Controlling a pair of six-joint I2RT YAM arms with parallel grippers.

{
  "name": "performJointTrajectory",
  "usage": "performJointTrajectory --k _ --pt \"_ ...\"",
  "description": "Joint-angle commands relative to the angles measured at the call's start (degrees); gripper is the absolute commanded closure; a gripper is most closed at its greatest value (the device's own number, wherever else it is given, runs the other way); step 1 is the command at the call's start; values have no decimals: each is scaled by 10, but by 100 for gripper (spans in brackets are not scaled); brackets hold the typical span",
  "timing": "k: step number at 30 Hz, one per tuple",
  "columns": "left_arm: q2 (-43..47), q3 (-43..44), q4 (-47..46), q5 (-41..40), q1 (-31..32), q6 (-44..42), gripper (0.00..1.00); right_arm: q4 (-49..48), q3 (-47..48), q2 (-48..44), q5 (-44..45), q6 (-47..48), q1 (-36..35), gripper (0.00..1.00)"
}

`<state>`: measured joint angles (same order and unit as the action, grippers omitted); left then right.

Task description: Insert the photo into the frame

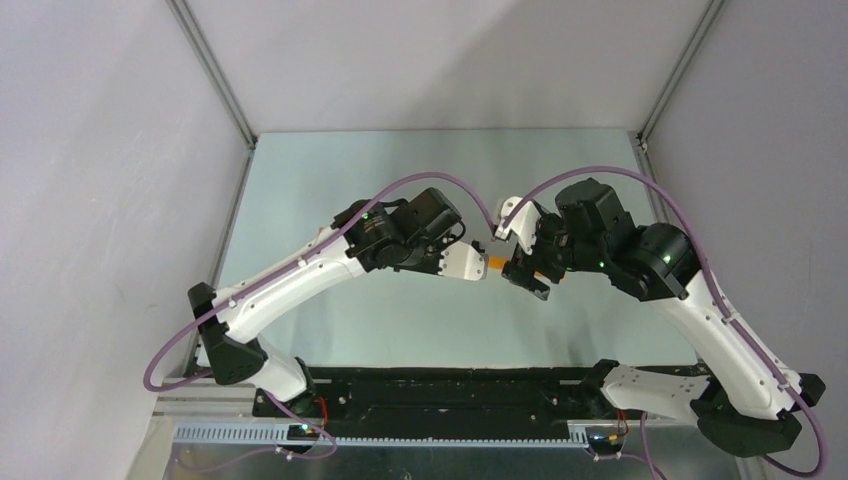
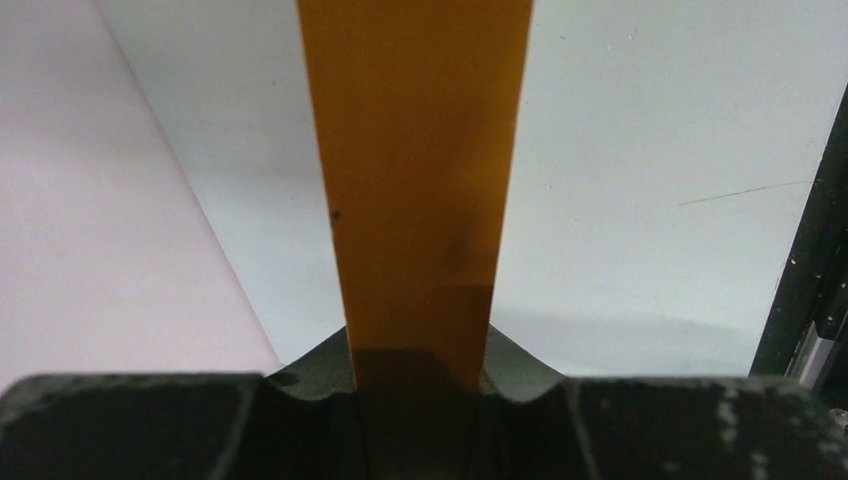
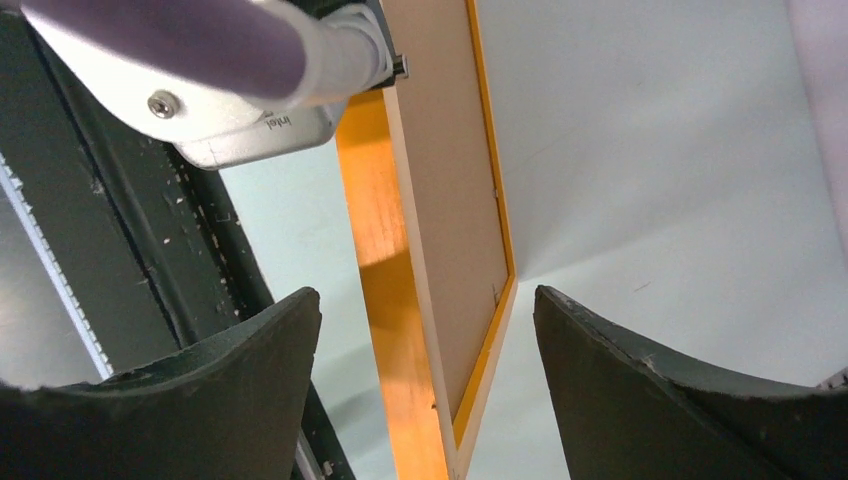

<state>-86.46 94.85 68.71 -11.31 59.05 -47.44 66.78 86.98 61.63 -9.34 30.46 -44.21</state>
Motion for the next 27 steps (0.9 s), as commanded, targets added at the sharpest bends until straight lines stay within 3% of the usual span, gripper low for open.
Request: performJointTrajectory --k 1,27 --pt "1 38 -16 10 -6 9 100 -29 -19 -6 33 13 -17 19" --pt "-1 61 -4 43 -17 20 100 -92 -103 -4 70 32 -24 23"
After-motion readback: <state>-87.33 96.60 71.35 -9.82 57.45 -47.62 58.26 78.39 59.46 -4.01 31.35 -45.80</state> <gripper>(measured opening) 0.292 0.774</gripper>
